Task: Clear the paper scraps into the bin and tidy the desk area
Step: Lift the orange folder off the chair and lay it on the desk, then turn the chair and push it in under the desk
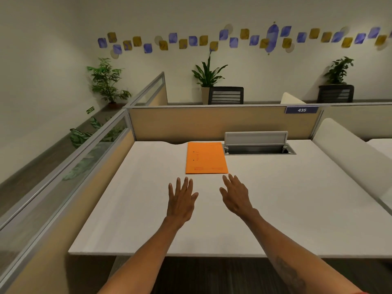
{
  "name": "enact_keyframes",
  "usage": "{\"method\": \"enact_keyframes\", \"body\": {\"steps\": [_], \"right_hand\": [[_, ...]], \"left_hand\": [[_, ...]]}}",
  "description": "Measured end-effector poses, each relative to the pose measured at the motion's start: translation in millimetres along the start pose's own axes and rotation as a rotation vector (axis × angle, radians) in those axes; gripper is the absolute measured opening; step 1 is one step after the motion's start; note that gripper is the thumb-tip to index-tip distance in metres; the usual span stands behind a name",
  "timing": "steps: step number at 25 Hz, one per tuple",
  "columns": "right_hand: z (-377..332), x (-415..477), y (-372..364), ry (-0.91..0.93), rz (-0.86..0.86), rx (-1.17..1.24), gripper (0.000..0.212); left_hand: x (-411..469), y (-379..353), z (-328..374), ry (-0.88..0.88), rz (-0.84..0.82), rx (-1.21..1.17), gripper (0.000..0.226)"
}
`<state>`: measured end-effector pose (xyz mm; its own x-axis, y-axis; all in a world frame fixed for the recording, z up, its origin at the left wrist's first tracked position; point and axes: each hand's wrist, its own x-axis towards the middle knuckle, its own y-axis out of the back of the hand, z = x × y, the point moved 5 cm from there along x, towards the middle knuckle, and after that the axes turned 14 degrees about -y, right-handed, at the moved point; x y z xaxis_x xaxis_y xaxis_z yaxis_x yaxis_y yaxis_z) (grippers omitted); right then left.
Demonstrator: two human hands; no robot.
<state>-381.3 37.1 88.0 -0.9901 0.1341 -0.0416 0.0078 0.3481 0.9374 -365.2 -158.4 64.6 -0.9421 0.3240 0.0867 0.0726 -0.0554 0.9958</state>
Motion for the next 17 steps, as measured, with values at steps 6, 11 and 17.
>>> {"method": "enact_keyframes", "body": {"steps": [6, 11, 17], "right_hand": [[18, -76, 3, -0.013, -0.017, -0.015, 0.055], [44, -127, 4, -0.021, -0.021, -0.034, 0.058], [93, -165, 18, 0.0, -0.023, -0.016, 0.059]], "left_hand": [[-66, 8, 33, 0.025, -0.007, 0.006, 0.065], [-101, 10, 76, 0.066, -0.017, -0.003, 0.068], [-131, 16, 134, 0.097, -0.027, -0.077, 0.067]]}}
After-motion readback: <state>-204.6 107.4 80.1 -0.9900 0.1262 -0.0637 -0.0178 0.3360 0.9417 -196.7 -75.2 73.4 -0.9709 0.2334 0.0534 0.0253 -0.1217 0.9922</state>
